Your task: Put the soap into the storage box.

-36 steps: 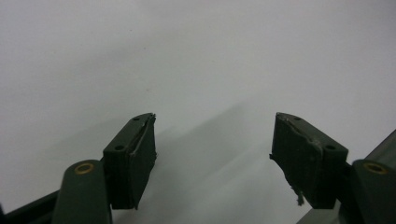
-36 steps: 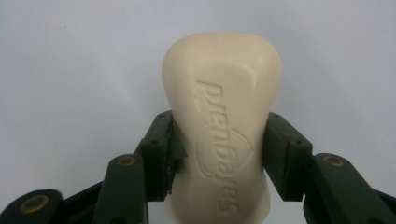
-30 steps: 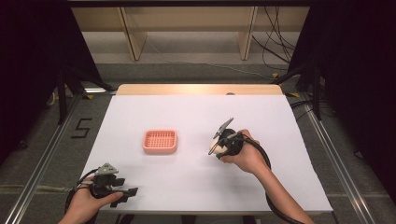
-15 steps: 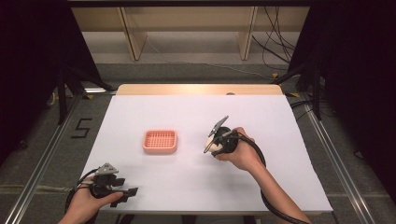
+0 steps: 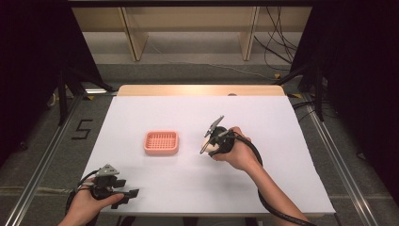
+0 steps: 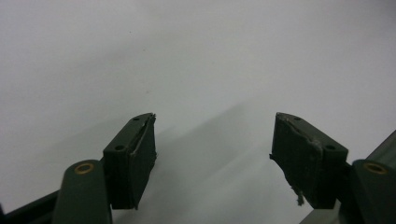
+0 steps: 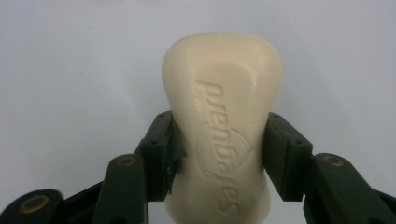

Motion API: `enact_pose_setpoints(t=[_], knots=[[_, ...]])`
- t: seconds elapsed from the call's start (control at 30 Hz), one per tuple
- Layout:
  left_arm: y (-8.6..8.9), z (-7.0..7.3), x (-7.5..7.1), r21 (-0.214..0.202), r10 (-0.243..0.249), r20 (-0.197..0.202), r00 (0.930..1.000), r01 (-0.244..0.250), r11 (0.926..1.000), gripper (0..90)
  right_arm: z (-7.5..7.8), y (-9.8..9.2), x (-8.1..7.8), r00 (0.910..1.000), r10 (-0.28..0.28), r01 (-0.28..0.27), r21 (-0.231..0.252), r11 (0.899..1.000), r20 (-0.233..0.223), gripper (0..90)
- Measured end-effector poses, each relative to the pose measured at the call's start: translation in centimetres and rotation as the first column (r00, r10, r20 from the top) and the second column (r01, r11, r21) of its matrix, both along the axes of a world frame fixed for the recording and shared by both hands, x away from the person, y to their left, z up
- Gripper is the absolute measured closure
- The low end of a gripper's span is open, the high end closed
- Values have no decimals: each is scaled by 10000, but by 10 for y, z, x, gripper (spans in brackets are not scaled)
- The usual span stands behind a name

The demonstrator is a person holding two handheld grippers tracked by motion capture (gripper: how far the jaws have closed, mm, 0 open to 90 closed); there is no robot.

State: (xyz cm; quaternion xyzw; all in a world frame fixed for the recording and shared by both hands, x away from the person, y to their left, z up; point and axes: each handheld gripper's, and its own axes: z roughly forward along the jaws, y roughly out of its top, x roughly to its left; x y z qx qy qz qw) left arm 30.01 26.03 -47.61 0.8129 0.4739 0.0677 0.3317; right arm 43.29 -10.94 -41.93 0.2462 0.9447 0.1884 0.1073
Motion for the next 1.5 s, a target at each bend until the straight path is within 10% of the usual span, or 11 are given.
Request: enact_pose_setpoints(t=[1.5], knots=[[-4, 0, 1, -211, -16, -2, 10000, 16, 9998, 303, 1, 40, 8, 9987, 497, -497, 92, 9987, 78, 505]])
